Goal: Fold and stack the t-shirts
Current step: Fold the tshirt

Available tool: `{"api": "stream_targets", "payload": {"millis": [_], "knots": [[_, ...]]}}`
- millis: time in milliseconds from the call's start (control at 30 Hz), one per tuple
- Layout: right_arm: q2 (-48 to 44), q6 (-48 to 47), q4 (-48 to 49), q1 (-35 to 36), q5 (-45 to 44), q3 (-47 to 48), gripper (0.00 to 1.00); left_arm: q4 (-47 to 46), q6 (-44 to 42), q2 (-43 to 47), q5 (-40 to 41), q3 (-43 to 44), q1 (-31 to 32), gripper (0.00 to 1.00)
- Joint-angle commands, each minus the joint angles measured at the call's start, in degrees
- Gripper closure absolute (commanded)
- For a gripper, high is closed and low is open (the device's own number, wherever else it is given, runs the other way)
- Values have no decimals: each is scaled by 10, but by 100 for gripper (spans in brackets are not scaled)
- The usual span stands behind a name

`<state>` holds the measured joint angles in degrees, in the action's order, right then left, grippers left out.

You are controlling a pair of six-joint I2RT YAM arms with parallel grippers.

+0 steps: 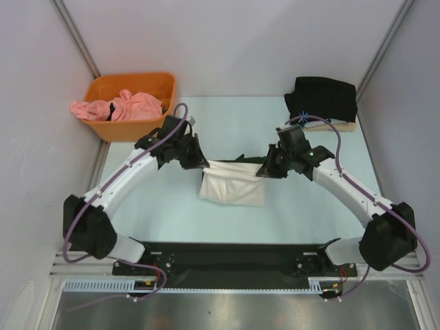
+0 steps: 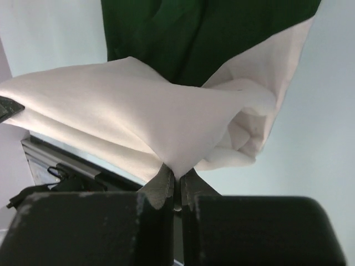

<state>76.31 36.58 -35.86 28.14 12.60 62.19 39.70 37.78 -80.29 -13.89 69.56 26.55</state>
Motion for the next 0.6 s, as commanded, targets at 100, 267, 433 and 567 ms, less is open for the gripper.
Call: {"api": "stream_targets", "payload": {"millis": [100, 267, 433, 567], "knots": [[96, -82, -31, -66, -7, 52, 100, 11, -68, -132, 26, 110, -64, 100], [199, -106, -11, -107, 19, 119, 100, 27, -79, -262, 3, 222, -85, 100], [368, -148, -39, -149, 37, 245, 88, 73, -64, -456, -39, 385, -115, 74], [439, -176, -99, -185, 30, 382, 18, 194, -67, -577, -64, 633, -127, 33]]}}
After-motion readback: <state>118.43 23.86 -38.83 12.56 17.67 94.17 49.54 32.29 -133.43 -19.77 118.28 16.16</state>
